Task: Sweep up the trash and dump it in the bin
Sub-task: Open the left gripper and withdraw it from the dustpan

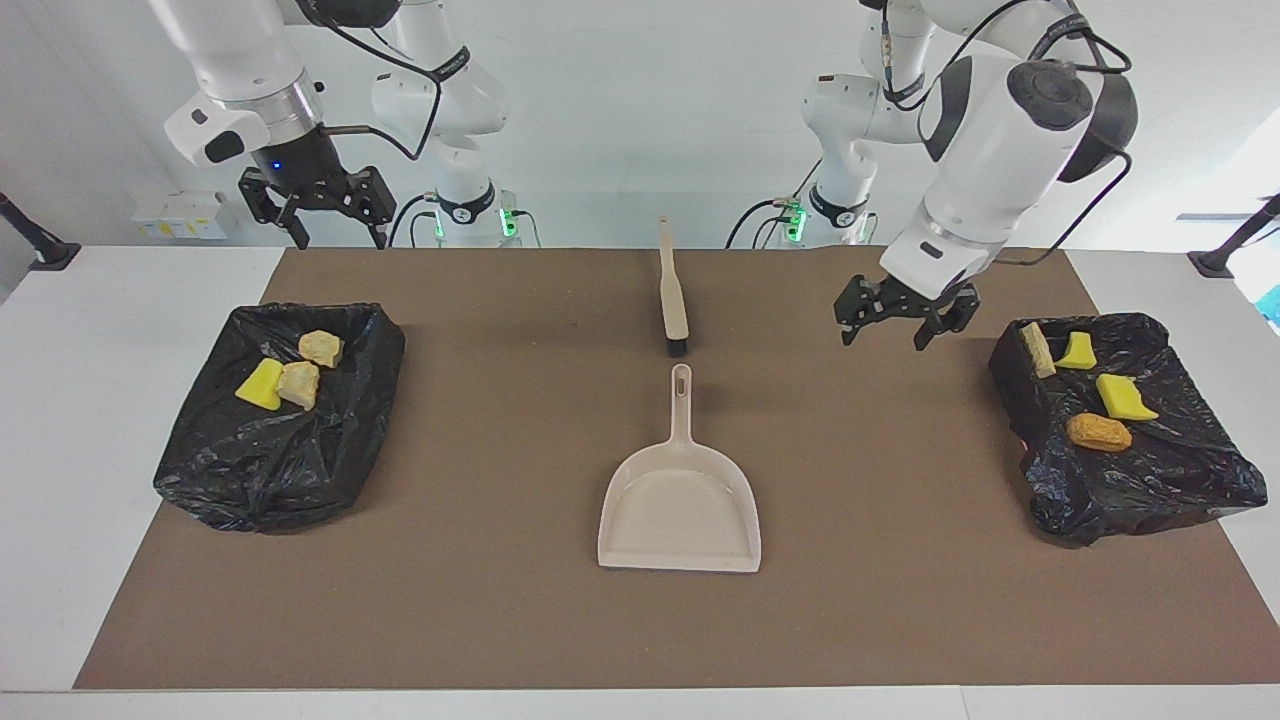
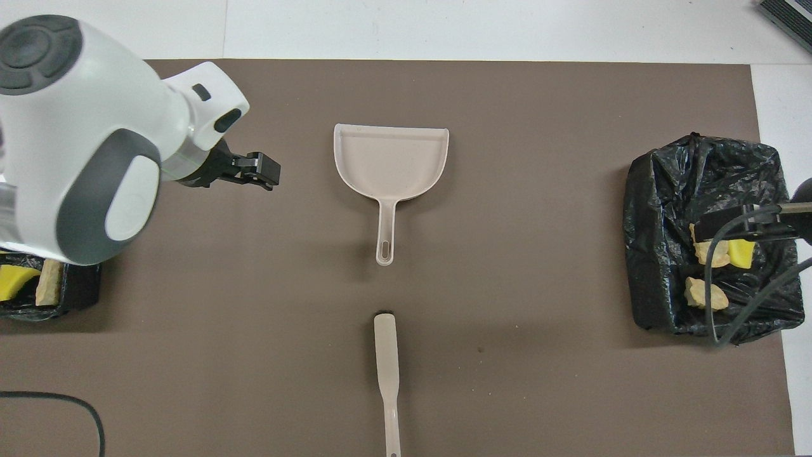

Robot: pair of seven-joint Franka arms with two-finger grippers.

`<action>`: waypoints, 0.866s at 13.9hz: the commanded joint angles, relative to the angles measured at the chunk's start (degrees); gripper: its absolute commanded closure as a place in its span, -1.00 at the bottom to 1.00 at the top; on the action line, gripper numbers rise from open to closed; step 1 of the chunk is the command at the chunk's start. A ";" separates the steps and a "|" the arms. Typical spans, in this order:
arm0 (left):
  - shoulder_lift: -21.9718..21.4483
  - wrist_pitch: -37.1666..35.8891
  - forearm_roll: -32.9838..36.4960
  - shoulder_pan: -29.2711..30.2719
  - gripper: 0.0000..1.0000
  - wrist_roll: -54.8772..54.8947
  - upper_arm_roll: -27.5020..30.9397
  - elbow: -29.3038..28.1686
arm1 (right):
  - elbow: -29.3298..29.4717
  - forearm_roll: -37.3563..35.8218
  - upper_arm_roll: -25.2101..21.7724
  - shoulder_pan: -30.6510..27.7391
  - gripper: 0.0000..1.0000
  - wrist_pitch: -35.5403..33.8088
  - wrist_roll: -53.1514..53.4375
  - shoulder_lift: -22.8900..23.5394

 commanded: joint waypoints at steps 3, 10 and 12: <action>-8.48 -6.18 1.64 6.66 -1.00 7.08 0.04 -2.13 | -1.29 0.41 0.24 -0.48 -1.00 0.51 1.18 -1.14; -14.11 -14.02 4.91 6.75 -1.00 8.95 -0.14 -4.66 | -1.29 0.41 0.24 -0.48 -1.00 0.51 1.18 -1.14; -15.08 -13.67 5.96 6.41 -1.00 8.86 -0.14 -6.25 | -1.29 0.41 0.24 -0.48 -1.00 0.51 1.18 -1.14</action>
